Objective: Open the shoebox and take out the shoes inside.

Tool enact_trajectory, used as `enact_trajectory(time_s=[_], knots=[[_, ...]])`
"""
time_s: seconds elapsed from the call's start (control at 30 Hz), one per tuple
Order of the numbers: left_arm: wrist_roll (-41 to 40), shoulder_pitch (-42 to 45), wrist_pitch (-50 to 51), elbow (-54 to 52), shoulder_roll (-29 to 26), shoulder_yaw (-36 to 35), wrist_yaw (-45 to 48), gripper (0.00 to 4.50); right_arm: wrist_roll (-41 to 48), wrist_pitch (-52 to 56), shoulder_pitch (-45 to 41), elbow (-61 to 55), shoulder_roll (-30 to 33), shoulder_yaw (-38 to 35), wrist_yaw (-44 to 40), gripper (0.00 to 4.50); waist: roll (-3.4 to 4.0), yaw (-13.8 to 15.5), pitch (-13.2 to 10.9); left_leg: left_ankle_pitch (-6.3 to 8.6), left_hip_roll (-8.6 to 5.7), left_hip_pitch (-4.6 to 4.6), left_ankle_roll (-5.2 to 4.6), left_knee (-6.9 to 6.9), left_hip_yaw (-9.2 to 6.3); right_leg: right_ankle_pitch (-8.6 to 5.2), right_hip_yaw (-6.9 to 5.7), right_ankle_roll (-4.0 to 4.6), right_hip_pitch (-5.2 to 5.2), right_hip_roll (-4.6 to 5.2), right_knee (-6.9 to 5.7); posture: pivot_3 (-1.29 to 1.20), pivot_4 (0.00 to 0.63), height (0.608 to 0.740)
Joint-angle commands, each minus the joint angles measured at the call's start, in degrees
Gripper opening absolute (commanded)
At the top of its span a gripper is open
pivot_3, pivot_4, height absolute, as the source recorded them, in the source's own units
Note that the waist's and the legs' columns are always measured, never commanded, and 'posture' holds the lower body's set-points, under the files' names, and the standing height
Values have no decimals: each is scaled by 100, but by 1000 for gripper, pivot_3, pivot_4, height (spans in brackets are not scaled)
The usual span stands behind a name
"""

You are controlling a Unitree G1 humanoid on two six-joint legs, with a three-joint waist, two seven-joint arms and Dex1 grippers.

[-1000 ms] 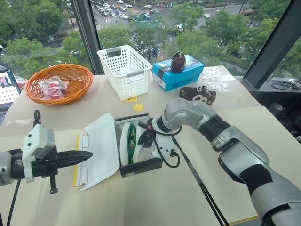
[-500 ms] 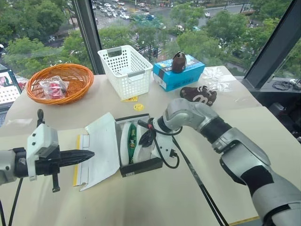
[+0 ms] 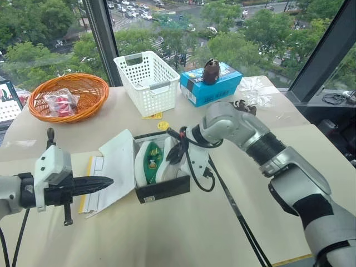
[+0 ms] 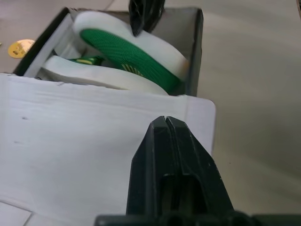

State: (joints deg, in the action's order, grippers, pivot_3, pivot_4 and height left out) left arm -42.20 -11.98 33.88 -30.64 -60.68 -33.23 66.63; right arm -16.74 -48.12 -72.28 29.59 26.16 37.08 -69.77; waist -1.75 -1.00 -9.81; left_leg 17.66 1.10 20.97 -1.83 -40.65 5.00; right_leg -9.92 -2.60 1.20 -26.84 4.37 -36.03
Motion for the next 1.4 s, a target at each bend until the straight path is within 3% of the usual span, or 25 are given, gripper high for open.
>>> enact_trajectory(time_s=[0.03, 0.47, 0.8, 1.07, 1.4], knots=[[37, 68, -59, 17, -29, -8, 68, 0, 217, 246, -217, -239, -3, -460, 218, 48, 0, 0, 0, -11, 0, 13, 20, 0, 0, 1, 0, -1, -13, 0, -1, 0, 150, 731], [132, 158, -56, 146, -90, -19, 247, 0, 606, 1720, 951, -2247, 172, -623, -4, 48, -1, 8, 0, -9, -3, 35, 17, 0, 0, -1, -7, -14, -21, 5, 16, 0, 150, 731], [143, 329, 0, 299, -233, 45, 409, 0, -1458, 1045, 977, -2709, 725, -682, 1267, 48, -3, 15, -1, -11, -6, 33, 19, -2, 1, -4, -7, -16, -22, 2, 11, 0, 150, 731], [147, 427, 11, 354, -266, 144, 447, 0, -1702, 929, 1474, -3169, 869, -691, 1544, 48, -5, 6, 0, -19, -6, 32, 32, -2, 1, -5, -5, -18, -22, -1, 11, 0, 150, 731], [143, 549, 20, 452, -346, 206, 526, 0, -2189, 800, 1239, -2929, 783, -888, 2281, 48, -6, 0, -1, -17, -7, 32, 28, -6, 2, -6, -3, -19, -22, -2, 6, 0, 150, 731]])
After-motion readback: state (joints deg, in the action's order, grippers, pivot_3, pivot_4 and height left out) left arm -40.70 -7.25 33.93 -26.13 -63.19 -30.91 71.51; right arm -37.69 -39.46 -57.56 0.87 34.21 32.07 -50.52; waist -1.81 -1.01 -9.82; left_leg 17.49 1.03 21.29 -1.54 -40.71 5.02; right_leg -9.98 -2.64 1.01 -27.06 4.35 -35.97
